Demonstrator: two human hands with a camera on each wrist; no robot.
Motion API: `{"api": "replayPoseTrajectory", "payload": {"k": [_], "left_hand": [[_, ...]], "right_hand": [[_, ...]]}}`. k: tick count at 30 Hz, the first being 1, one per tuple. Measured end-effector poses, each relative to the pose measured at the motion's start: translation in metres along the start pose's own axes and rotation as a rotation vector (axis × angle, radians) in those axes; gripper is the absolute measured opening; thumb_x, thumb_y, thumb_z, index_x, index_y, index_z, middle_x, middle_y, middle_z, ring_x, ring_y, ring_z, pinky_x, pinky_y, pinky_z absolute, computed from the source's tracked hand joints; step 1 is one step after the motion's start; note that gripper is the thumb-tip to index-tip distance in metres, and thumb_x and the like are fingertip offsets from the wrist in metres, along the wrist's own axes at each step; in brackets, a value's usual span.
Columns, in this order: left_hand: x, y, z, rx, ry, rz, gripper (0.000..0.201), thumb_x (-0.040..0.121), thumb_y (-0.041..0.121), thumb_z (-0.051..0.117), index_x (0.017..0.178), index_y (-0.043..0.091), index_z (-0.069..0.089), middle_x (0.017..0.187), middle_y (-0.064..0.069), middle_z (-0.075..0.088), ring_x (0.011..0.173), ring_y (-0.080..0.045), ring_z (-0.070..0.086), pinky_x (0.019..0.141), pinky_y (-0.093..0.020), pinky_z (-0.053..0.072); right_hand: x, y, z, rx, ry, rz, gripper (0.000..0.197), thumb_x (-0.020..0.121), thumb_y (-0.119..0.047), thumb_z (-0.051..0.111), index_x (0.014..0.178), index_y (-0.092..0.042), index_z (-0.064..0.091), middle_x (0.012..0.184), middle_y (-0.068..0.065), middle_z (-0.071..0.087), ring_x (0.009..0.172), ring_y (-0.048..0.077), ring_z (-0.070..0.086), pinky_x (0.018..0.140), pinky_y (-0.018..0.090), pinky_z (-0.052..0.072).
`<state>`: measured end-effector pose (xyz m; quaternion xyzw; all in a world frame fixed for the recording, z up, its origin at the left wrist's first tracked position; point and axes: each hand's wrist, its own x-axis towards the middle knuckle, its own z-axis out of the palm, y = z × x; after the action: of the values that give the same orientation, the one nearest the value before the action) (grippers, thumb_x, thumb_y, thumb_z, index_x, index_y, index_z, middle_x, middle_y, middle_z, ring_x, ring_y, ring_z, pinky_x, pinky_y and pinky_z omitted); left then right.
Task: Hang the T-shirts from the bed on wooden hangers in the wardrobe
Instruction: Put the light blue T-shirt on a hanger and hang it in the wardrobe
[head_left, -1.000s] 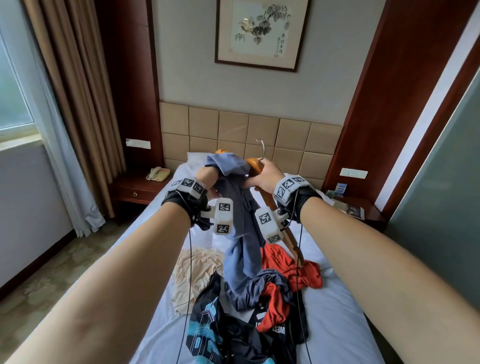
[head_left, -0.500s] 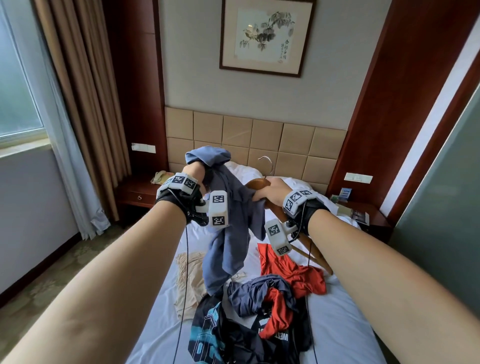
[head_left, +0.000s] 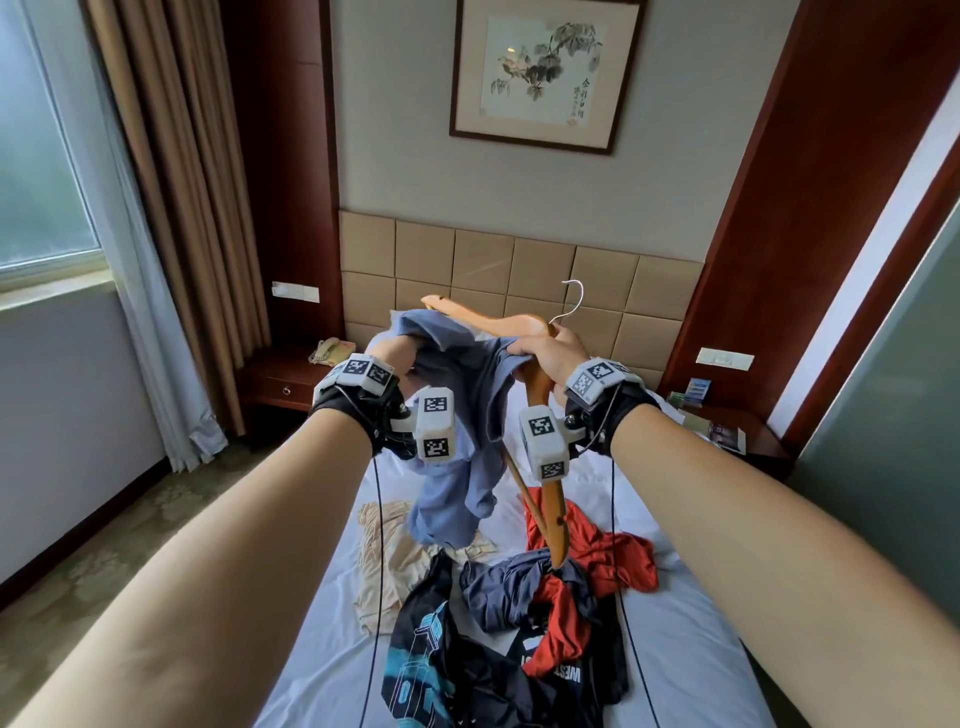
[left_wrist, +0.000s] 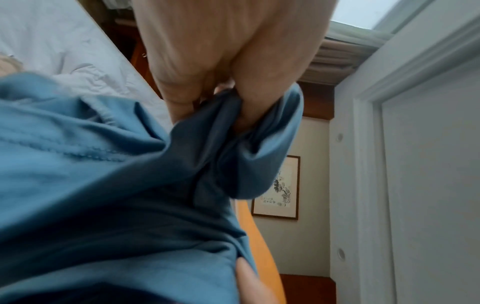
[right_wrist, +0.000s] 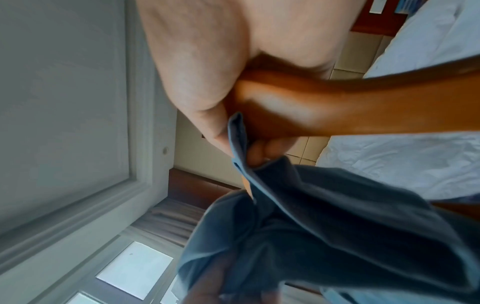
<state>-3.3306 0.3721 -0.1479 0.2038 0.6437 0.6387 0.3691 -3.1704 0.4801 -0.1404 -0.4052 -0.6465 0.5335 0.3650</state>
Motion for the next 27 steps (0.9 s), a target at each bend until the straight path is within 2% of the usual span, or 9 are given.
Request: {"api": "replayPoseTrajectory", "payload": {"k": [3, 7, 10, 13, 16, 19, 22, 24, 27], "left_hand": [[0.009, 0.000, 0.000, 0.034, -0.083, -0.022, 0.009, 0.095, 0.008, 0.060, 0.101, 0.002, 0.057, 0.082, -0.012, 0.058, 0.057, -0.017, 0.065, 0.051, -0.026, 0.057], [0.012, -0.007, 0.002, 0.322, -0.147, -0.063, 0.044, 0.087, 0.024, 0.073, 0.119, 0.000, 0.052, 0.104, -0.019, 0.059, 0.107, -0.033, 0.061, 0.098, -0.044, 0.051], [0.010, -0.018, 0.003, 0.602, -0.195, -0.079, 0.058, 0.083, 0.037, 0.077, 0.121, 0.000, 0.053, 0.107, -0.015, 0.055, 0.096, -0.031, 0.060, 0.082, -0.039, 0.056], [0.007, -0.030, 0.010, 0.753, -0.263, -0.107, 0.046, 0.085, 0.038, 0.074, 0.108, 0.009, 0.047, 0.093, -0.011, 0.051, 0.081, -0.029, 0.058, 0.062, -0.038, 0.054], [0.016, -0.040, 0.013, 0.757, -0.120, -0.039, 0.045, 0.085, 0.036, 0.072, 0.108, 0.001, 0.055, 0.078, -0.014, 0.058, 0.084, -0.032, 0.065, 0.079, -0.045, 0.058], [0.022, -0.043, 0.015, 0.674, -0.038, -0.019, 0.039, 0.087, 0.033, 0.071, 0.103, 0.000, 0.059, 0.085, -0.014, 0.060, 0.086, -0.032, 0.064, 0.082, -0.038, 0.056], [0.025, -0.044, 0.019, 0.556, -0.153, -0.084, 0.022, 0.089, 0.023, 0.067, 0.094, 0.003, 0.059, 0.092, -0.014, 0.063, 0.080, -0.026, 0.061, 0.088, -0.038, 0.052], [0.025, -0.045, 0.021, 0.572, -0.281, -0.101, 0.018, 0.085, 0.013, 0.070, 0.100, 0.007, 0.063, 0.106, -0.011, 0.067, 0.093, -0.021, 0.064, 0.098, -0.047, 0.051], [0.024, -0.049, 0.026, 0.824, -0.356, -0.023, 0.021, 0.080, 0.011, 0.076, 0.099, 0.013, 0.068, 0.115, -0.010, 0.065, 0.109, -0.025, 0.063, 0.089, -0.046, 0.058]], "right_hand": [[0.014, 0.005, 0.006, 0.058, 0.008, -0.031, 0.034, 0.050, -0.013, 0.076, 0.082, -0.014, 0.065, 0.091, 0.018, 0.073, 0.093, 0.041, 0.071, 0.086, 0.058, 0.057], [0.005, -0.005, 0.014, 0.087, 0.075, -0.067, 0.036, 0.061, -0.010, 0.077, 0.094, -0.014, 0.062, 0.103, 0.016, 0.071, 0.096, 0.034, 0.070, 0.090, 0.053, 0.057], [-0.001, -0.012, 0.016, 0.082, 0.113, -0.062, 0.034, 0.073, -0.007, 0.077, 0.104, -0.008, 0.061, 0.106, 0.014, 0.070, 0.098, 0.031, 0.069, 0.091, 0.047, 0.057], [-0.002, -0.015, 0.016, 0.071, 0.133, -0.081, 0.034, 0.075, -0.007, 0.076, 0.105, -0.008, 0.061, 0.106, 0.013, 0.070, 0.097, 0.030, 0.069, 0.090, 0.045, 0.057], [0.001, -0.015, 0.015, 0.057, 0.157, -0.083, 0.032, 0.077, -0.009, 0.075, 0.103, -0.011, 0.058, 0.105, 0.011, 0.069, 0.096, 0.028, 0.069, 0.090, 0.045, 0.057], [0.004, -0.016, 0.012, 0.045, 0.190, -0.078, 0.040, 0.076, -0.014, 0.075, 0.112, -0.008, 0.059, 0.105, 0.012, 0.069, 0.093, 0.027, 0.070, 0.089, 0.046, 0.058], [0.007, -0.016, 0.009, 0.043, 0.206, -0.071, 0.037, 0.080, -0.013, 0.074, 0.113, -0.008, 0.058, 0.107, 0.012, 0.069, 0.093, 0.027, 0.069, 0.089, 0.043, 0.058], [0.009, -0.016, 0.006, 0.058, 0.229, -0.077, 0.037, 0.081, -0.011, 0.073, 0.115, -0.007, 0.058, 0.109, 0.012, 0.068, 0.094, 0.026, 0.068, 0.087, 0.041, 0.057], [0.012, -0.013, 0.004, 0.067, 0.264, -0.075, 0.044, 0.080, -0.012, 0.073, 0.121, -0.003, 0.058, 0.109, 0.014, 0.068, 0.089, 0.026, 0.067, 0.078, 0.037, 0.055]]}}
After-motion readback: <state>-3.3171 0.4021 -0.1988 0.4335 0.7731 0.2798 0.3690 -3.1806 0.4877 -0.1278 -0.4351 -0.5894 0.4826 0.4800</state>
